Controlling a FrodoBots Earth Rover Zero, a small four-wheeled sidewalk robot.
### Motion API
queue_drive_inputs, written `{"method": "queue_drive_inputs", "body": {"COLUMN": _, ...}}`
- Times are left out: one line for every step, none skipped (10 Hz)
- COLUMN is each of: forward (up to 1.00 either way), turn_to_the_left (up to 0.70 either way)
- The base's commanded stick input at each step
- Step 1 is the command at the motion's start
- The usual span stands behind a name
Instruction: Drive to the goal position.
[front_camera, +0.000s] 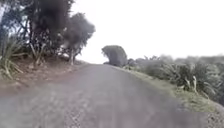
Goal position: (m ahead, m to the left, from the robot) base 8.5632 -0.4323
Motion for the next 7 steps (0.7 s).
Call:
{"method": "queue_drive_inputs", "body": {"forward": 1.0, "turn_to_the_left": 0.0}}
{"method": "queue_drive_inputs", "body": {"forward": 1.0, "turn_to_the_left": 0.0}}
{"method": "queue_drive_inputs", "body": {"forward": 1.0, "turn_to_the_left": 0.0}}
{"method": "queue_drive_inputs", "body": {"forward": 1.0, "turn_to_the_left": 0.0}}
{"method": "queue_drive_inputs", "body": {"forward": 1.0, "turn_to_the_left": 0.0}}
{"method": "queue_drive_inputs", "body": {"forward": 1.0, "turn_to_the_left": 0.0}}
{"method": "queue_drive_inputs", "body": {"forward": 1.0, "turn_to_the_left": 0.0}}
